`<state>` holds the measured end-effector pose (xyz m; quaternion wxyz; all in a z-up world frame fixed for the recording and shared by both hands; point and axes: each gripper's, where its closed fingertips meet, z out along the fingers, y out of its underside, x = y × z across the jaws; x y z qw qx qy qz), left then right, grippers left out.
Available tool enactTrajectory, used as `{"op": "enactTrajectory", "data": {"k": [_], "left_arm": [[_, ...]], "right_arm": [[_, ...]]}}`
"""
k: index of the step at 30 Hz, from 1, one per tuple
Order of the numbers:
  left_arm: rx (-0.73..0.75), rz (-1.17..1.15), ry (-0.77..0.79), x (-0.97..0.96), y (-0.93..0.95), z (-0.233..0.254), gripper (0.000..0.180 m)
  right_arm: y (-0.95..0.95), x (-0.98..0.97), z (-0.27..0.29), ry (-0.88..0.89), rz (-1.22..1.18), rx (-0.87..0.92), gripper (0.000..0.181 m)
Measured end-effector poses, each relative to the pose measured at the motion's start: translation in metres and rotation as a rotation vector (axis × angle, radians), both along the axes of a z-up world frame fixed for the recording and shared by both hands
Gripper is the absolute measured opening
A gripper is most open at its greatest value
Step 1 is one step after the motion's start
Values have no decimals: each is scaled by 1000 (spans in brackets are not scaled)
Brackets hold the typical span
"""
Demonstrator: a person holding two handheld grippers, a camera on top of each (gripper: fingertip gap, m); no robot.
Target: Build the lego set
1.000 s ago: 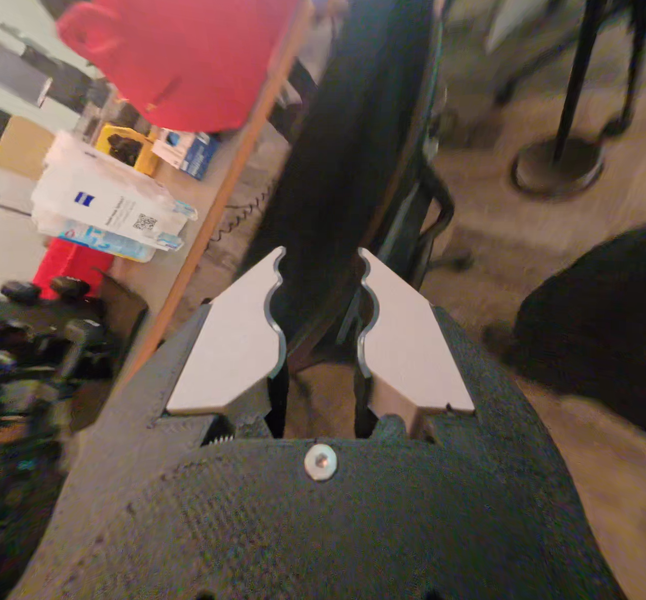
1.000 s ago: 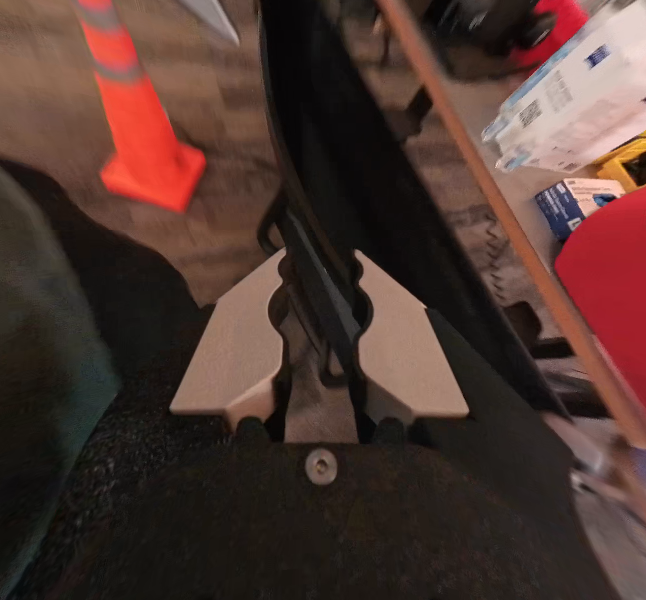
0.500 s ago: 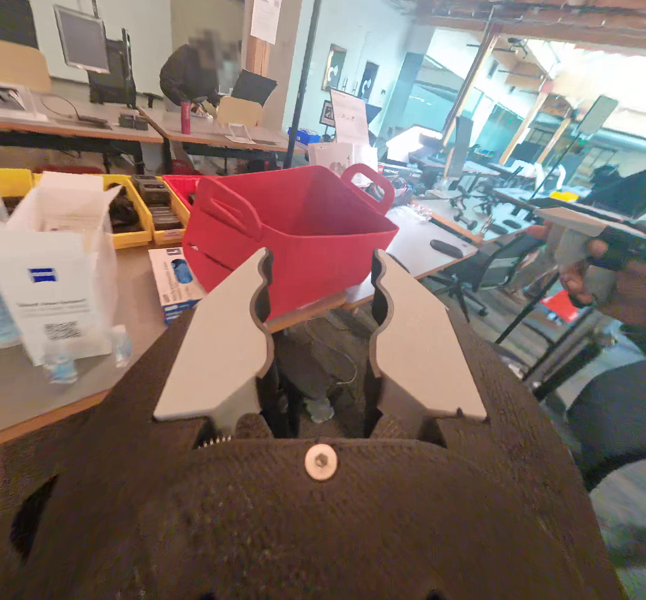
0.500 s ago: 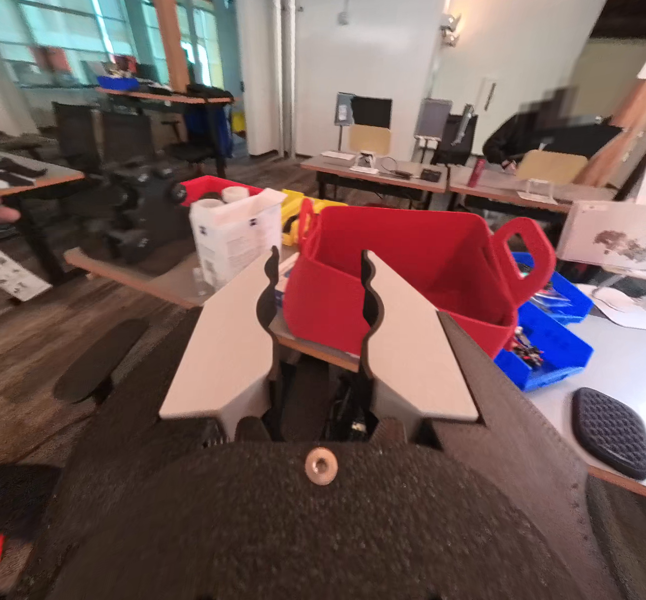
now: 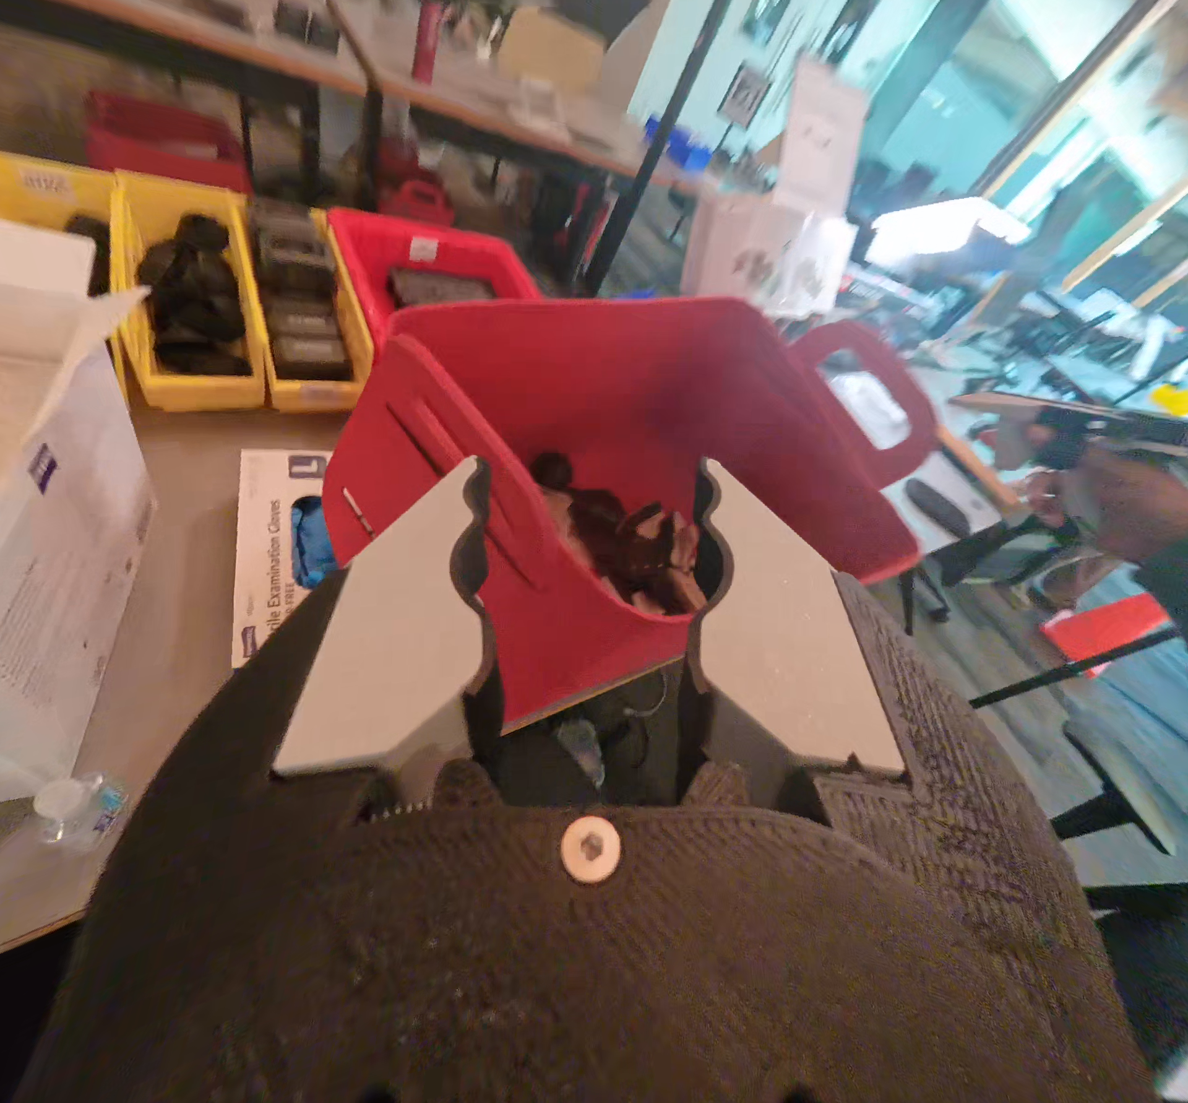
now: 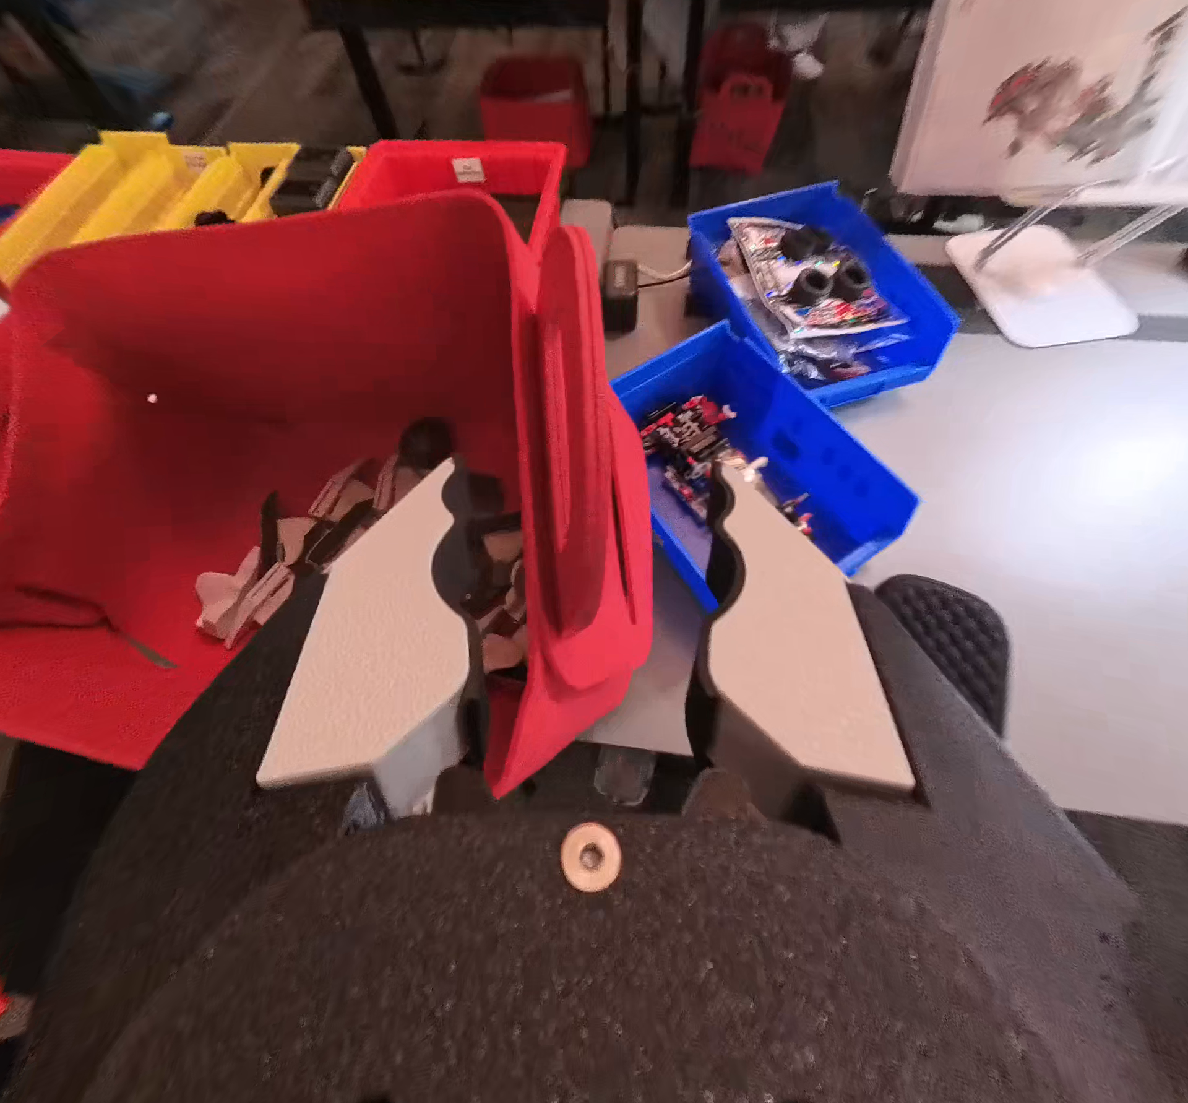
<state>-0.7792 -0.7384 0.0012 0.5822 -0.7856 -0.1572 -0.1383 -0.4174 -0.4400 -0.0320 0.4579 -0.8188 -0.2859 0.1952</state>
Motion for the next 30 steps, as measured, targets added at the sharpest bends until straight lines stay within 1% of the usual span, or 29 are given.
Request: {"op": "enactTrajectory", "data": {"k": [3,4,6,8,9,11,12,13,15,16,19,22,26,28,30], "left_arm": [[-155,26,36,-19,55,-48,74],[-195,34,24,-22,69,-62,77],[-247,13,-50,-18,92,-84,83],[-297,-8,-100,-11,108,-101,83],[-310,-9,-110,-10,114,-108,79],[-324,-36,-150,-2,122,-118,55],[-329,-41,-162,-1,124,-121,43],[-327,-40,-163,-2,125,-122,31],[-315,-28,-124,-7,125,-120,7],[-301,-27,-97,-9,123,-116,2],[-208,-39,-115,-14,115,-88,0],[-102,-75,-66,-17,99,-30,0],[-21,-93,-16,-20,40,61,0],[3,-80,49,-20,-5,95,0],[31,-57,89,-20,-54,118,0]], "right_arm": [[17,-14,-27,-14,63,-31,74],[21,-18,-33,-29,86,-27,72],[24,-28,-42,-47,141,-45,67],[24,-39,-47,-53,200,-70,59],[24,-42,-49,-66,220,-76,50],[25,-48,-47,-85,250,-51,27],[25,-49,-47,-99,258,-41,8],[24,-51,-48,-112,270,-36,5],[19,-57,-42,-117,305,-21,4],[17,-59,-39,-134,320,1,3],[10,-67,-15,-127,345,44,3],[0,-76,40,-62,383,90,2],[-44,-96,124,-29,482,117,3],[-74,-108,158,-20,533,146,3],[-111,-121,181,6,590,156,3]]}}
